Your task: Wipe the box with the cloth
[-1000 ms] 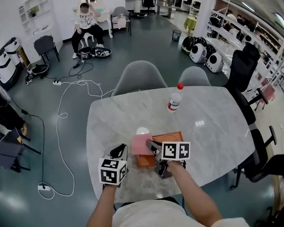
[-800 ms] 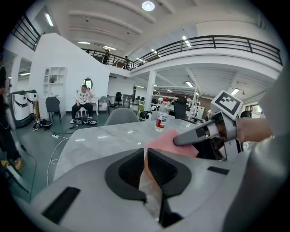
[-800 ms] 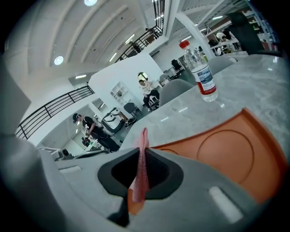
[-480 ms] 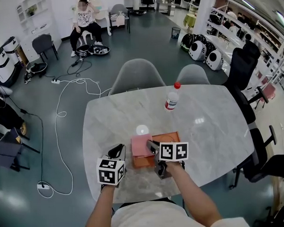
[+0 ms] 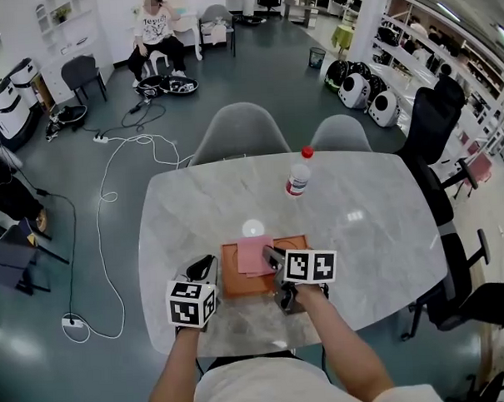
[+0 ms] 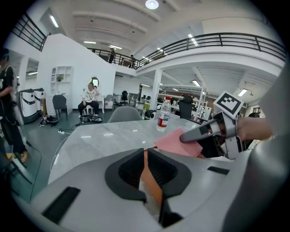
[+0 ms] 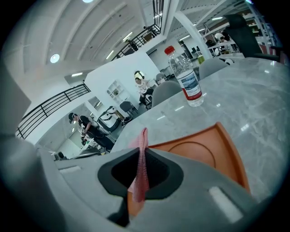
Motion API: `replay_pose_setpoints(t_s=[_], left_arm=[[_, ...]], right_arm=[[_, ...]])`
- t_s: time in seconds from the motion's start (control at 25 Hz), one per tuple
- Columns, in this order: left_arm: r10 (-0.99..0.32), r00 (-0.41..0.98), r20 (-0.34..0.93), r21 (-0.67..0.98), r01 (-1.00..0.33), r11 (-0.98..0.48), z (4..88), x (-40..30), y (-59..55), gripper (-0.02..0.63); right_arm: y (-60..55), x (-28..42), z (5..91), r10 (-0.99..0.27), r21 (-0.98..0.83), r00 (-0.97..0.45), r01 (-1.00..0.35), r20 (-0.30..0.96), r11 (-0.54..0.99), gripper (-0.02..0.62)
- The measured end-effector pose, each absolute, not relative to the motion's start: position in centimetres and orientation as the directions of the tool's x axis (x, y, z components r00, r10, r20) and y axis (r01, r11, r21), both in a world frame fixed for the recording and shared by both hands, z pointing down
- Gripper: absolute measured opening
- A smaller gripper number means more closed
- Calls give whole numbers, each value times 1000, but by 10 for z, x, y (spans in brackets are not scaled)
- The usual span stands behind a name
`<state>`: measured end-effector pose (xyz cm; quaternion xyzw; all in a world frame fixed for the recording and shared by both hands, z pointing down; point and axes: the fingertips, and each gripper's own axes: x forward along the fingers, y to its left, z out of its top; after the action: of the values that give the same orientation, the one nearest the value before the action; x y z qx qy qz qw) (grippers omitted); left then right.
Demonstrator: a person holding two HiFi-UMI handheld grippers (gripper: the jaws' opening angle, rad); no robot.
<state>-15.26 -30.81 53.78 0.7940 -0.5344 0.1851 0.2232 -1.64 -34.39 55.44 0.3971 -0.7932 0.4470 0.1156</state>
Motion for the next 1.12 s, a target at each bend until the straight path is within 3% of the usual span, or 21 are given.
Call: replay_pose_setpoints(t_s=[1.12], left_arm=[[-801,288,525,136,-957,-254,532,-89,-297,29]], right_arm=[[-358,99,550,-549,-603,-616,-762,564,235,18]])
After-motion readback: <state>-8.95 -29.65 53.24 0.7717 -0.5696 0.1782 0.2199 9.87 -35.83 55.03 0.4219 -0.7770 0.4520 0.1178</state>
